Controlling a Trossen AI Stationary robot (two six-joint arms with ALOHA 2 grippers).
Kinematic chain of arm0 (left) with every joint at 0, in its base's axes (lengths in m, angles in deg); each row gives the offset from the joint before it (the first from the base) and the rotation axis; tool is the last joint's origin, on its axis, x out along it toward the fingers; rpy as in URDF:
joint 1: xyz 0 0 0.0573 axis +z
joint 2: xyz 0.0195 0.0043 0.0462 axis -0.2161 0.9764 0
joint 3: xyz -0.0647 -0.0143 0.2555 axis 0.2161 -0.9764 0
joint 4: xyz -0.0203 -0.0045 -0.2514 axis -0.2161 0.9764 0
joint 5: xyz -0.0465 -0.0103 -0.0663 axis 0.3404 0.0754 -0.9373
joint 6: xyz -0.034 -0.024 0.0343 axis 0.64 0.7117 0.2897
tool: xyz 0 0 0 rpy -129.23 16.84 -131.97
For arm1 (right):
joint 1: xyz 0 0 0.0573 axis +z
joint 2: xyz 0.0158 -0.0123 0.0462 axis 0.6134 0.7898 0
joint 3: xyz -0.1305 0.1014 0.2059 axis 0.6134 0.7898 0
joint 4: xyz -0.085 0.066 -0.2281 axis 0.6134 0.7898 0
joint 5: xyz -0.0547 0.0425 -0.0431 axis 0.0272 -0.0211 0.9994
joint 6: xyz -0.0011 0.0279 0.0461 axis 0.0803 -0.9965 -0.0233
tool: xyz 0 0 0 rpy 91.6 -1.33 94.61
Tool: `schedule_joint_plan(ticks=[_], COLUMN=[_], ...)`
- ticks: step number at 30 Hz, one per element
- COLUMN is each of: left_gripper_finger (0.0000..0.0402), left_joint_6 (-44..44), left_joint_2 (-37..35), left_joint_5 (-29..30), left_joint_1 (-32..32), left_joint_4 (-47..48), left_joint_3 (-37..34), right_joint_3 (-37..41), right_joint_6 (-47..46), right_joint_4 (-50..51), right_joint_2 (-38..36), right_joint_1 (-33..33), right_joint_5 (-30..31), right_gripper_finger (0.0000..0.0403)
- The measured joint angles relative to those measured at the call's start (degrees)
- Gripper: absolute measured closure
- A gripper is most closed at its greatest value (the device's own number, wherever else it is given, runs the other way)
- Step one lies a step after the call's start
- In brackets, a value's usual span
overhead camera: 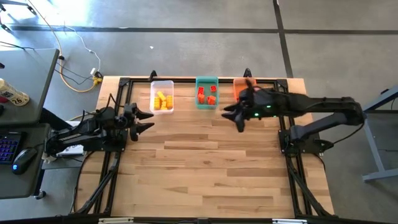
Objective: Sort & place blocks by color
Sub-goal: Return to Home Position
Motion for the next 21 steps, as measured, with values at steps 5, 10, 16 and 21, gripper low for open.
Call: schedule_joint_plan(ticks=[5,10,16,21], left_gripper_finger=[0.0158,0.0158,0.0158,0.0158], left_joint_6=[1.0,4.6,1.5,2.0], left_joint_2=[0.0,0.4,1.1,1.1], left_joint_5=[0.0,0.2,-0.4,-0.4], left_joint_1=[0.0,0.0,0.0,0.0], left_joint_4=[-6.5,-10.6,-13.3,-13.4], left_joint_3=[-2.1,-5.8,-6.2,-6.2], right_joint_3=[0.0,0.0,0.0,0.0], right_joint_6=[4.2,10.6,14.7,15.7], right_joint_4=[2.0,4.6,10.0,16.7], right_joint_2=[-7.0,-13.9,-18.4,-20.4], right_joint_1=[1.2,2.1,2.4,2.4], right_joint_5=[3.2,6.4,8.6,9.3], right_gripper_finger=[0.0242,0.0242,0.0242,0.0242])
